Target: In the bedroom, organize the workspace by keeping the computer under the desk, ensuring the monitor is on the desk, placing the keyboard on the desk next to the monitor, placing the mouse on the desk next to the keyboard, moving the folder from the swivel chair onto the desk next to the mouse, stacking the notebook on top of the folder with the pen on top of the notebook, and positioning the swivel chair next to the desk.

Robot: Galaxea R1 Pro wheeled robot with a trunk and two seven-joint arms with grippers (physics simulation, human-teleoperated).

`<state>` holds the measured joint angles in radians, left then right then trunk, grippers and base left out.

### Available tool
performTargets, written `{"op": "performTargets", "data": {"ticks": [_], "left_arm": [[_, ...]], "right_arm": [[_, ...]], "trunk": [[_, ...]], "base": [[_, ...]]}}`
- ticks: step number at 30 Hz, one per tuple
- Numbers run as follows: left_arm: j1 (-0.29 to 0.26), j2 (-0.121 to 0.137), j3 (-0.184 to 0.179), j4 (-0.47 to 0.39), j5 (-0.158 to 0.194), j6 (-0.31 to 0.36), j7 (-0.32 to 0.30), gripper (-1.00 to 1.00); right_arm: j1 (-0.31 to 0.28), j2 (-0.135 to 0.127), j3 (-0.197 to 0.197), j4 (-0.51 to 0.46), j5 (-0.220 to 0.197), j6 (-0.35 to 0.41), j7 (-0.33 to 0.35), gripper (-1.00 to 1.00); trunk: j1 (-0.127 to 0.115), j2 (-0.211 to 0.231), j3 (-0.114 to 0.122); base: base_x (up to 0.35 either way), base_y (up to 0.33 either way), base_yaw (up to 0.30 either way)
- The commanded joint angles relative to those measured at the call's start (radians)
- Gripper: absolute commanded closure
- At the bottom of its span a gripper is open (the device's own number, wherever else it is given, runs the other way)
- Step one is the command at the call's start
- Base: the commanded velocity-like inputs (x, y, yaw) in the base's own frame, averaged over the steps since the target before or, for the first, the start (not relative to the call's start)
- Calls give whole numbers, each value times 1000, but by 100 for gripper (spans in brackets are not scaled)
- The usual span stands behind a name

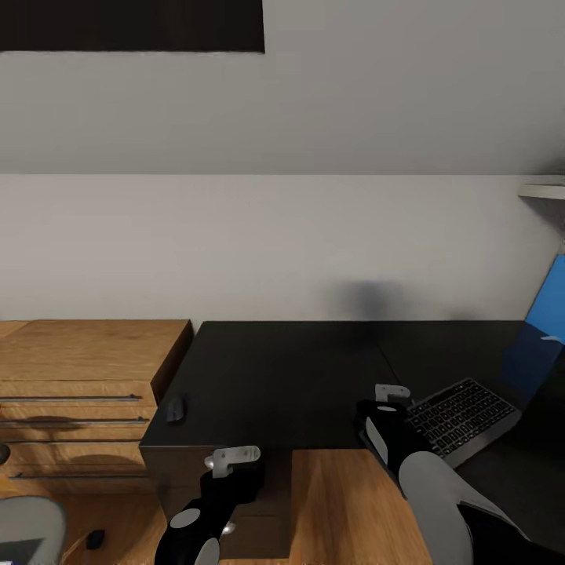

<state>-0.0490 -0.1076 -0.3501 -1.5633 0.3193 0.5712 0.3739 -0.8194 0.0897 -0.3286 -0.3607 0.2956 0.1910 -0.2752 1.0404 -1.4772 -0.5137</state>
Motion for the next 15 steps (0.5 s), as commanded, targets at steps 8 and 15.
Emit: {"op": "performTargets", "data": {"ticks": [8,15], "left_arm": [[0,0,-1,-1,11,3,10,-100],[-1,0,-1,-1,11,3,10,-100]], "right_arm": [[0,1,-7,6,10,11,2,-100],[0,1,-7,7,10,10,2,-100]], "trunk": [[0,-1,-1],[0,-1,-1]], "base": [[-121,0,0],[-71,0,0]]}}
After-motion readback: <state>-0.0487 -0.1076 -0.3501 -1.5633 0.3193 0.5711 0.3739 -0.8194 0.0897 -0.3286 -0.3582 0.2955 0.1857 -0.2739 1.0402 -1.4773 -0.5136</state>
